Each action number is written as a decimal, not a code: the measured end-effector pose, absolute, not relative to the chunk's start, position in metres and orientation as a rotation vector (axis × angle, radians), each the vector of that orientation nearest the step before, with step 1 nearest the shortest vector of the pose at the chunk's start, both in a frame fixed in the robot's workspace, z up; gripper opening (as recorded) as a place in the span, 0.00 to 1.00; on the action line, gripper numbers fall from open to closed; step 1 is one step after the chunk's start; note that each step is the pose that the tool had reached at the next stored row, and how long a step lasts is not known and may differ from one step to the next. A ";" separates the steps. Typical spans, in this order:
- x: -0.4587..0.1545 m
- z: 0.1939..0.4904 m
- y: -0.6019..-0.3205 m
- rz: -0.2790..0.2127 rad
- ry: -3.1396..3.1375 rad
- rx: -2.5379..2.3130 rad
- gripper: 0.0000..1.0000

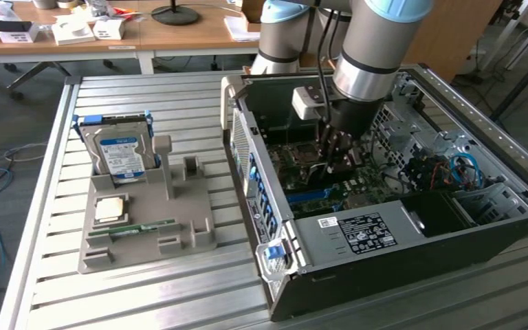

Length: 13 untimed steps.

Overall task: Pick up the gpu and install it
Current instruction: 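Insert the gpu into the slot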

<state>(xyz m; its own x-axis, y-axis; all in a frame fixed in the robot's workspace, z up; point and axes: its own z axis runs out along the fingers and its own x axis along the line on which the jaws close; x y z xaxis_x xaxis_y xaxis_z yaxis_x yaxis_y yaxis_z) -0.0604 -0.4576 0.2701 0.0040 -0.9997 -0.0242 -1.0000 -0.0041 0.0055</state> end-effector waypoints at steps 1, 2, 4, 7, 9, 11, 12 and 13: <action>-0.061 0.270 -0.458 0.033 2.208 -2.216 0.26; -0.061 0.270 -0.458 0.033 2.208 -2.216 0.26; -0.061 0.270 -0.459 0.033 2.208 -2.216 0.26; -0.062 0.270 -0.459 0.033 2.208 -2.216 0.26; -0.062 0.270 -0.459 0.033 2.208 -2.216 0.26; -0.062 0.270 -0.459 0.033 2.208 -2.216 0.26; -0.062 0.270 -0.459 0.033 2.208 -2.216 0.26; -0.062 0.270 -0.459 0.033 2.208 -2.216 0.26</action>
